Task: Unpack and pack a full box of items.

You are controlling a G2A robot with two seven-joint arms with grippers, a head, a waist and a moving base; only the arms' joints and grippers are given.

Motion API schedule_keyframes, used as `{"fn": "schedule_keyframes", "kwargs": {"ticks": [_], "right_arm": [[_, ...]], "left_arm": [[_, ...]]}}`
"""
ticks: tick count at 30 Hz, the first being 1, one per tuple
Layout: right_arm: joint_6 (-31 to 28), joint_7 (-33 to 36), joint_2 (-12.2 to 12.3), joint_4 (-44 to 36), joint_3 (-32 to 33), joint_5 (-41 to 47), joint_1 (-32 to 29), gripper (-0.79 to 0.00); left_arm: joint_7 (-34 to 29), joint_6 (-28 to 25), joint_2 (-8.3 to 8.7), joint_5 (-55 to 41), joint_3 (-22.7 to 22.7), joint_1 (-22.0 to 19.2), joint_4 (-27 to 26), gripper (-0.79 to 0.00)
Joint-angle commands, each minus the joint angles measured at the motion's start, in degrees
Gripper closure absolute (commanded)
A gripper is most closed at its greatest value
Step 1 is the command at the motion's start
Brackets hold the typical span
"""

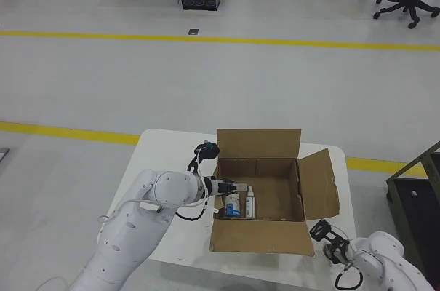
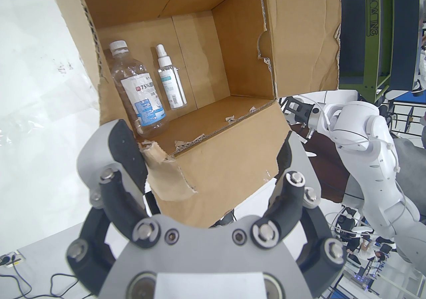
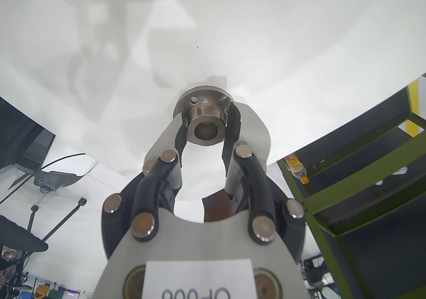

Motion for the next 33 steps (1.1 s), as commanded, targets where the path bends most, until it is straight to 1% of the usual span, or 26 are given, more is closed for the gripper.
{"fn": "schedule_keyframes", "kwargs": {"ticks": [1, 3, 8, 10, 11, 16, 21, 27, 33], "right_arm": [[0.1, 0.0, 0.0, 0.1, -0.1, 0.0, 0.1, -0.265], [0.1, 0.2, 0.0, 0.1, -0.3, -0.1, 0.2, -0.249], [0.1, 0.2, 0.0, 0.2, -0.5, -0.1, 0.3, -0.148], [0.1, 0.2, 0.0, 0.1, -0.5, -0.1, 0.3, -0.040], [0.1, 0.2, 0.1, 0.0, -0.4, -0.1, 0.2, 0.000], [0.1, 0.2, 0.3, -1.7, 0.8, 0.2, -0.9, 0.000], [-0.9, -0.5, 0.8, -5.3, 4.2, 1.9, -3.7, 0.000], [-4.2, -0.9, 1.9, -13.5, 12.9, 5.6, -10.1, 0.000], [-9.6, -2.0, 2.6, -22.0, 23.1, 13.7, -16.9, 0.000]], "left_arm": [[0.0, 0.0, 0.00, 0.0, 0.0, 0.0, 0.0, -0.785], [0.0, 0.0, 0.00, 0.0, 0.0, 0.0, 0.0, -0.785], [0.0, 0.0, 0.00, 0.0, 0.0, 0.0, 0.0, -0.785], [0.0, 0.0, 0.00, 0.0, 0.0, 0.0, 0.0, -0.785], [0.0, 0.0, 0.00, 0.0, 0.0, 0.0, 0.0, -0.785], [0.0, 0.0, 0.00, 0.0, 0.0, 0.0, 0.0, -0.785], [0.0, 0.0, 0.00, 0.0, 0.0, 0.0, 0.0, -0.785], [0.0, 0.0, 0.00, 0.0, 0.0, 0.0, 0.0, -0.785], [0.0, 0.0, 0.00, 0.0, 0.0, 0.0, 0.0, -0.785]]}}
